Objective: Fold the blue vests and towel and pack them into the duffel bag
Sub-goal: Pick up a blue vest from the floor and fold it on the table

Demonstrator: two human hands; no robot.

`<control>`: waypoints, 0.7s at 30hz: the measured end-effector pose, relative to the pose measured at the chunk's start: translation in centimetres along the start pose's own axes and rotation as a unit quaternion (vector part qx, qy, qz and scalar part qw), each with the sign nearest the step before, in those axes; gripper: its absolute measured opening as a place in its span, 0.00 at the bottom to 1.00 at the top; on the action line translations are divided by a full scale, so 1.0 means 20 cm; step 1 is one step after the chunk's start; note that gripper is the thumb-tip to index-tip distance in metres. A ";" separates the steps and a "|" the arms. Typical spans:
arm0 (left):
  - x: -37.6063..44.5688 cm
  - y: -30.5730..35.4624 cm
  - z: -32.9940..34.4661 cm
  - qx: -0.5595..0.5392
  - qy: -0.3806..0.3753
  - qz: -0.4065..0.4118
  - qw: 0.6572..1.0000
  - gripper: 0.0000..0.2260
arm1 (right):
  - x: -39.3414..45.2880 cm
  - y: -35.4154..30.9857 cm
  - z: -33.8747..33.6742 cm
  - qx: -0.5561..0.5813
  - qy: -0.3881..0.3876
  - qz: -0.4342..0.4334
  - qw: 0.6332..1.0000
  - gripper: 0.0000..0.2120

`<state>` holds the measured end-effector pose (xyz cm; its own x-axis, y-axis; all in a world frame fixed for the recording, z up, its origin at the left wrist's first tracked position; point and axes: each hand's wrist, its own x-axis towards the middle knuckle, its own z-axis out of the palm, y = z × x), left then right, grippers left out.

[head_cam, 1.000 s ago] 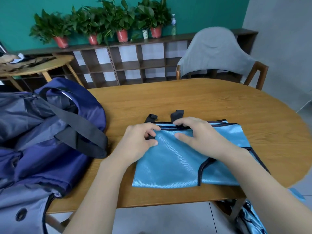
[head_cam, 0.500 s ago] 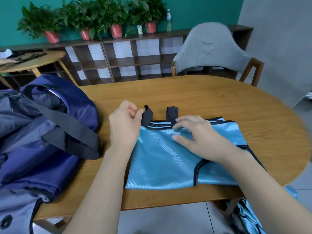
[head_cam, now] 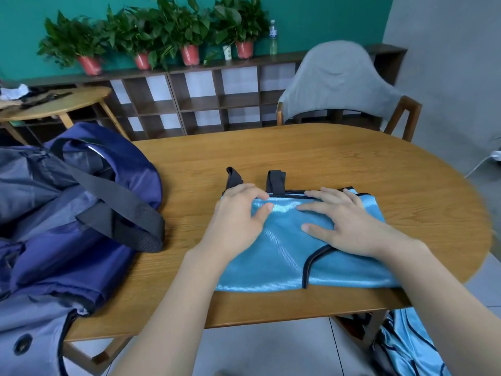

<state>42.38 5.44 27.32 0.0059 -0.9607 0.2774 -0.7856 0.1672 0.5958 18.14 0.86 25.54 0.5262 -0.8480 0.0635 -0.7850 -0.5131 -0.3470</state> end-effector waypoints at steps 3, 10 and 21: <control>-0.08 0.17 0.08 0.016 -0.042 0.009 0.999 0.16 | 0.01 -0.01 0.03 -0.025 -0.022 0.039 0.999 0.35; -0.19 0.27 0.22 0.177 -0.175 -0.049 0.967 0.41 | 0.00 -0.03 0.02 -0.077 -0.002 0.172 0.982 0.33; -0.03 -0.07 -0.05 0.212 -0.064 -0.156 0.963 0.41 | -0.23 -0.04 -0.04 -0.131 0.109 0.136 0.976 0.22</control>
<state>44.19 6.09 27.05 0.2268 -0.9736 0.0236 -0.9404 -0.2127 0.2652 16.13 5.08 26.38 0.2261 -0.9512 0.2102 -0.9578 -0.2564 -0.1300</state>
